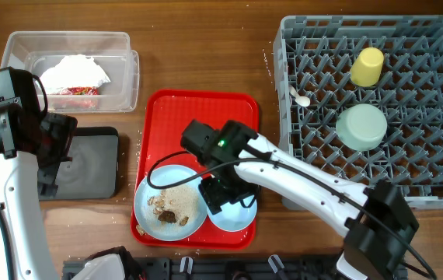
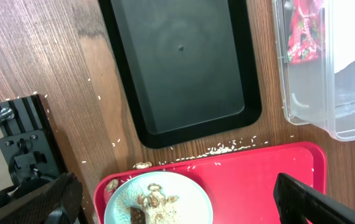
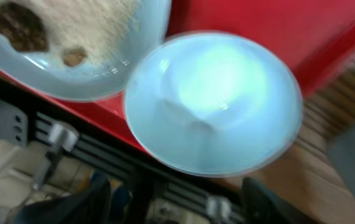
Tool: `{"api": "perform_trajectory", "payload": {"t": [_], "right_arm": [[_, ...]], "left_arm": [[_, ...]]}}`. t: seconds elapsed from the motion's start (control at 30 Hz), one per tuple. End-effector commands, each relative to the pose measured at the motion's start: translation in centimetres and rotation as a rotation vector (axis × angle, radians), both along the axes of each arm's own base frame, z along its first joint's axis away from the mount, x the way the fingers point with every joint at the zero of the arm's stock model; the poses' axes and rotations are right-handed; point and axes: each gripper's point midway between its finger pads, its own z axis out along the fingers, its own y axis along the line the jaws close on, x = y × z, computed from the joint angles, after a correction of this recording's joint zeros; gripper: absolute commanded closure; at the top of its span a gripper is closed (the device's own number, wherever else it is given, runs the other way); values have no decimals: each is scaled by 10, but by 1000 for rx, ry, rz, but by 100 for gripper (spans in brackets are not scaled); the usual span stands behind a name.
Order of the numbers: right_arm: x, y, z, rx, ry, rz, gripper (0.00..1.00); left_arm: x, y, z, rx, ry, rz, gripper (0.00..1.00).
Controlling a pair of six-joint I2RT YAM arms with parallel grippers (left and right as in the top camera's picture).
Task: Sort waste into correct bins and load items into the dishwasher rack
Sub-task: 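Move the right gripper over the light-blue bowl on the red tray, then grasp the light-blue bowl rim with the right gripper and lift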
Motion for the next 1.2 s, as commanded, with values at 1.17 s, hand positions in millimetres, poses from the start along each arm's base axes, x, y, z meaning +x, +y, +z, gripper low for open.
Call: {"api": "perform_trajectory", "payload": {"t": [1.17], "right_arm": [[-43,-1,-72,-36,-129,307,51]], "left_arm": [[-3,3,1,13,0,23,0]]}}
